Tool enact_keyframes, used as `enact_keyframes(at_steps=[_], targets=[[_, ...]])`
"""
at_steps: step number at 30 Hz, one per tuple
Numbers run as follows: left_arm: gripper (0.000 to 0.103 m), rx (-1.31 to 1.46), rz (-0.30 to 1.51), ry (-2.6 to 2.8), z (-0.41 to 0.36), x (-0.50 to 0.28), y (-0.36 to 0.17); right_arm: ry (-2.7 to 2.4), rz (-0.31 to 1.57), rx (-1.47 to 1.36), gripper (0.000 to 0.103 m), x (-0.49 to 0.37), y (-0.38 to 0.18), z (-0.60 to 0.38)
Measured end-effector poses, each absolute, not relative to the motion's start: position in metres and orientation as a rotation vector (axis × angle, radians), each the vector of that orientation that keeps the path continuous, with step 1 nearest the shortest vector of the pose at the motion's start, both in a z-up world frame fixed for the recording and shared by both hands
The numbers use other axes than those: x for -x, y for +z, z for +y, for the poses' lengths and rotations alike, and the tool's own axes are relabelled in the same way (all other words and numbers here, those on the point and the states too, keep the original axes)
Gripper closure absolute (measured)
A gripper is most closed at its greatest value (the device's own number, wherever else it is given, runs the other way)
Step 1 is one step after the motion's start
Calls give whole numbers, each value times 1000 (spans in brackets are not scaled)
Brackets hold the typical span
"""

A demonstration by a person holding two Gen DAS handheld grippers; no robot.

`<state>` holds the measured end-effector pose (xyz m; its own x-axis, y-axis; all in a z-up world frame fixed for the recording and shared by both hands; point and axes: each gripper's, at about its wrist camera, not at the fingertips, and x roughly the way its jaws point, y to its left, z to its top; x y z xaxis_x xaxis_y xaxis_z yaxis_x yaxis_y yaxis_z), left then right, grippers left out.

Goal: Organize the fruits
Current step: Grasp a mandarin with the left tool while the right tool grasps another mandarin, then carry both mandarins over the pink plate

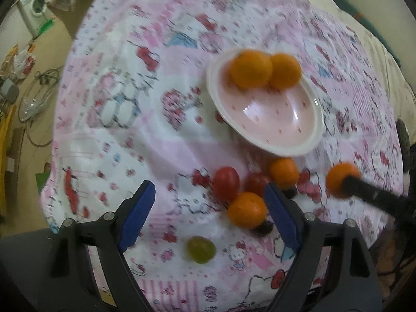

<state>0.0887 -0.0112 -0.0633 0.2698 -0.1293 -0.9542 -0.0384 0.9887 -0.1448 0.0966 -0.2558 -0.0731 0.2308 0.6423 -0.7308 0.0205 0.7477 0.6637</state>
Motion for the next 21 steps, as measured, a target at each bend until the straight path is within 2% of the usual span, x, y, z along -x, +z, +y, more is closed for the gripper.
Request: enact_keyframes(at_steps=[2,9,11,17,21], targets=[[22,151,1333,-87,-21,-87,-71,451,1263,-646,60,-97,-70,-265],[40,134,1467,-121,-49,-87,-105,412,1234,-648,60,-96,-65,-277],[41,121,1488,-124,-56,-88,-112,413,1233,-655,60,-95,-65,-280],[63,118,1500,-131,-65,-88,-118,392,1234,-643,60,-96,-66,-281],[65,122,1497,-139,-64,-87,-117,389,1241,-645,60,-96,-67,-281]])
